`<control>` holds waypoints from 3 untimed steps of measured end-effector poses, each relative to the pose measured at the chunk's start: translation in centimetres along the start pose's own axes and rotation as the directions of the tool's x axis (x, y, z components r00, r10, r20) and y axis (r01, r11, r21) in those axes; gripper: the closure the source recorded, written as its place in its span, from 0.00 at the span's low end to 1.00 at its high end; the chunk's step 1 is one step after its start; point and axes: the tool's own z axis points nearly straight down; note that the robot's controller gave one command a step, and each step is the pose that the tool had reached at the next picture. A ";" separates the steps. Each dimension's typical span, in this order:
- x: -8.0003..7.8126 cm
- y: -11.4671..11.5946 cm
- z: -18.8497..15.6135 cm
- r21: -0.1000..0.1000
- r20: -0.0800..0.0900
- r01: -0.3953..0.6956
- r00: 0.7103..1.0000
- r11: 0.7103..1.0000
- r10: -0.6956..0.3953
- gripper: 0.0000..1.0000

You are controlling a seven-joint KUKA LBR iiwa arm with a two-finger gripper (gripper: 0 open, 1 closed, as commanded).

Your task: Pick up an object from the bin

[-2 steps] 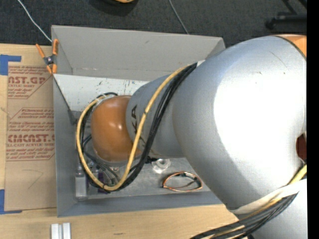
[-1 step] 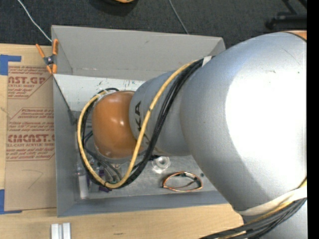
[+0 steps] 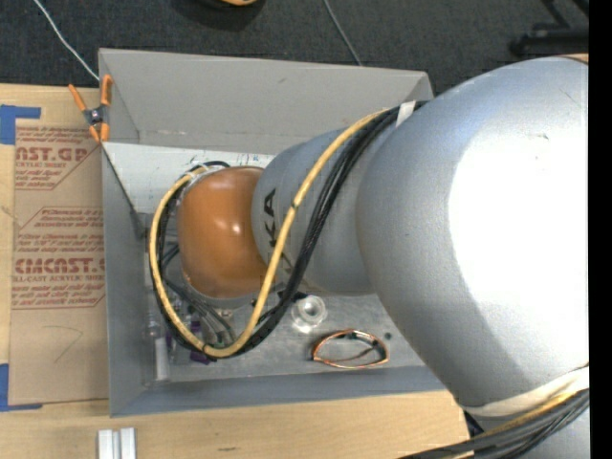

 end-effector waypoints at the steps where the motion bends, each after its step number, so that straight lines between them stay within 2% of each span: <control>1: 0.0 0.0 -1.0 0.000 -0.001 0.000 1.000 1.000 0.000 1.00; 3: 0.0 0.1 -2.8 0.000 -0.001 0.001 1.000 1.000 -0.001 1.00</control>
Offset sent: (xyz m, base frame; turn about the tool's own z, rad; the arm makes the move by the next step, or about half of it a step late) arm -0.0001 0.0000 0.0152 0.0000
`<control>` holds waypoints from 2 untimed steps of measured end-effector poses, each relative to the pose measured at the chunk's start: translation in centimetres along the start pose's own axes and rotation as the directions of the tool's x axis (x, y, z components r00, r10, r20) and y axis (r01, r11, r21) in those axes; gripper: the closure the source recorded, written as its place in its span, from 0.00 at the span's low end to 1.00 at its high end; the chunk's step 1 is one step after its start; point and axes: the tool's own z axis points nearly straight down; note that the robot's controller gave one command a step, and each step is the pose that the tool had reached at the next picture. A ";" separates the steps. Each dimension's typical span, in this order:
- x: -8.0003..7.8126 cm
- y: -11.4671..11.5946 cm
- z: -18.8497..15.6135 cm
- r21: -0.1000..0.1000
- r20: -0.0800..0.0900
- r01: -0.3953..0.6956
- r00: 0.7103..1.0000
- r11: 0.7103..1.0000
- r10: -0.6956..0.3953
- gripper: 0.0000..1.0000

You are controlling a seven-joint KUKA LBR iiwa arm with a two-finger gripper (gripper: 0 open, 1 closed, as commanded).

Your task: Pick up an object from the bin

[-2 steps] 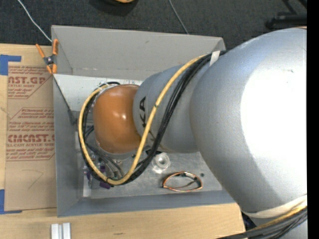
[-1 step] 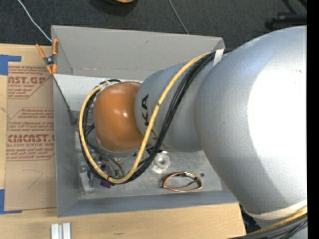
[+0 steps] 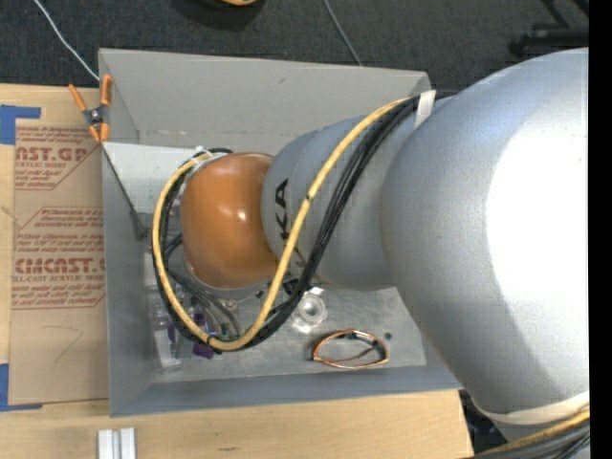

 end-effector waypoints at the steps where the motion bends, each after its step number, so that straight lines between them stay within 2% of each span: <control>1: 0.0 0.0 -0.7 -0.001 0.001 0.000 1.000 1.000 0.000 1.00; 2: 0.0 0.0 -1.1 -0.001 0.001 0.000 1.000 1.000 0.000 1.00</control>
Offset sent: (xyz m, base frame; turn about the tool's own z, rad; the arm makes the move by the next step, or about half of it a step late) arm 0.0000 0.0002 0.0075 0.0000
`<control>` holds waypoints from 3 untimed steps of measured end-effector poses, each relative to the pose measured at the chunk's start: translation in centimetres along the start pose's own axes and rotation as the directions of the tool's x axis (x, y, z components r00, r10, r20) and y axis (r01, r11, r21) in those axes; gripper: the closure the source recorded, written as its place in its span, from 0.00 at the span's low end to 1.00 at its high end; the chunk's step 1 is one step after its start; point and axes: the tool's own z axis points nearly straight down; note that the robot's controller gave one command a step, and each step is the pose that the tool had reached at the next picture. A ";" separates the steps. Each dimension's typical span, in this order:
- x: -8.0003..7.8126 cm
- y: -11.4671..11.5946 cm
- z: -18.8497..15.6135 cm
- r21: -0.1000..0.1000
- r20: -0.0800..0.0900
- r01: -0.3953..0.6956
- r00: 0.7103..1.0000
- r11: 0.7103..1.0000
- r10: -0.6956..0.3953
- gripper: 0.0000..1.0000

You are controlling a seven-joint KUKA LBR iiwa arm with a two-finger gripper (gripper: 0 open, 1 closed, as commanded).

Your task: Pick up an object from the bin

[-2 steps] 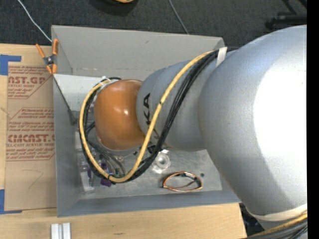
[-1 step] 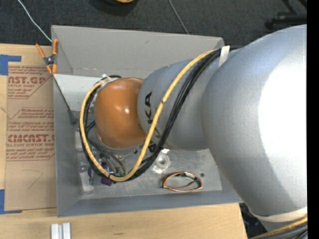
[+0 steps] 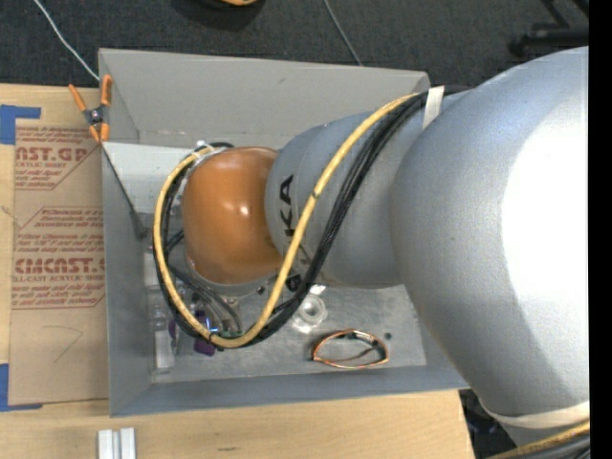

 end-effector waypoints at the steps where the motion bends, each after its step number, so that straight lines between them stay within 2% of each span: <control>1: 0.1 0.0 -0.7 0.001 -0.003 0.000 1.000 1.000 0.000 1.00; 3: 0.0 0.1 -2.7 0.000 -0.001 0.001 1.000 1.000 -0.001 1.00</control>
Offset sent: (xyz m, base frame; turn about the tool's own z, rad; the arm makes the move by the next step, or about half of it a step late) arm 0.0001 0.0000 0.0392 0.0000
